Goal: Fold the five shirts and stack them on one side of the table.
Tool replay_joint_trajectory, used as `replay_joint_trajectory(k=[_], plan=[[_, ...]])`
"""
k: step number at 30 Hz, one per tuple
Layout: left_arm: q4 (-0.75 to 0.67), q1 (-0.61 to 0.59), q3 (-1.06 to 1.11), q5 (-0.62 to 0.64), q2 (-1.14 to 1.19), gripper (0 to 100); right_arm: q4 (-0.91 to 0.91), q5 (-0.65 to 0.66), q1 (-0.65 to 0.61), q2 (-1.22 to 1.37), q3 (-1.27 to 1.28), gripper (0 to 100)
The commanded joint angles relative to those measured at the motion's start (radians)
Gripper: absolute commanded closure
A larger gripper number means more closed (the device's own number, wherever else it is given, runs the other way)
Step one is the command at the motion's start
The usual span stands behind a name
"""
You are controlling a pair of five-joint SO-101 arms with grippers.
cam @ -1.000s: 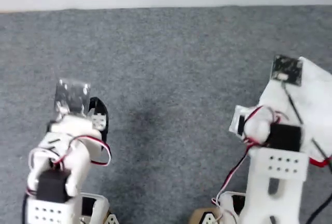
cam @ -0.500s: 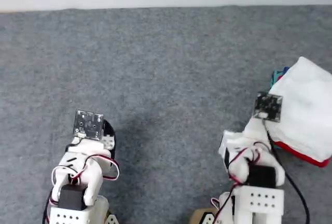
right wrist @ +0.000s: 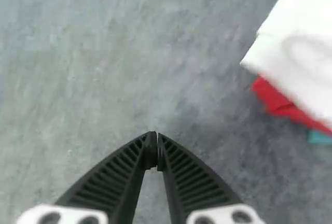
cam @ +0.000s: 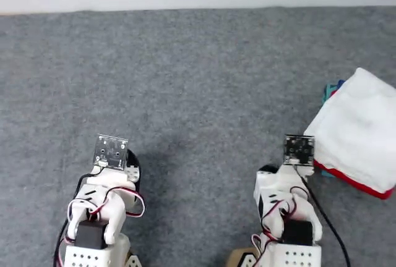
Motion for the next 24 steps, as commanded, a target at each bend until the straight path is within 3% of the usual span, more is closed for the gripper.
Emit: replay_joint_trajectory(k=[1,6,12,24], plan=[[-0.014,0.002,-0.007,0.003,-0.008,100,0.036,0.005,-0.012,-0.008,0.015,99.0],[0.104,-0.005,-0.007,0.000,-0.008,100,0.082,0.021,-0.013,-0.015,0.015,99.0],[0.236,-0.005,-0.005,0.003,-0.009,100,0.185,0.178,-0.005,-0.015,0.015,99.0],[0.249,-0.005,-0.005,0.002,-0.011,100,0.206,0.204,-0.007,-0.015,0.015,99.0]])
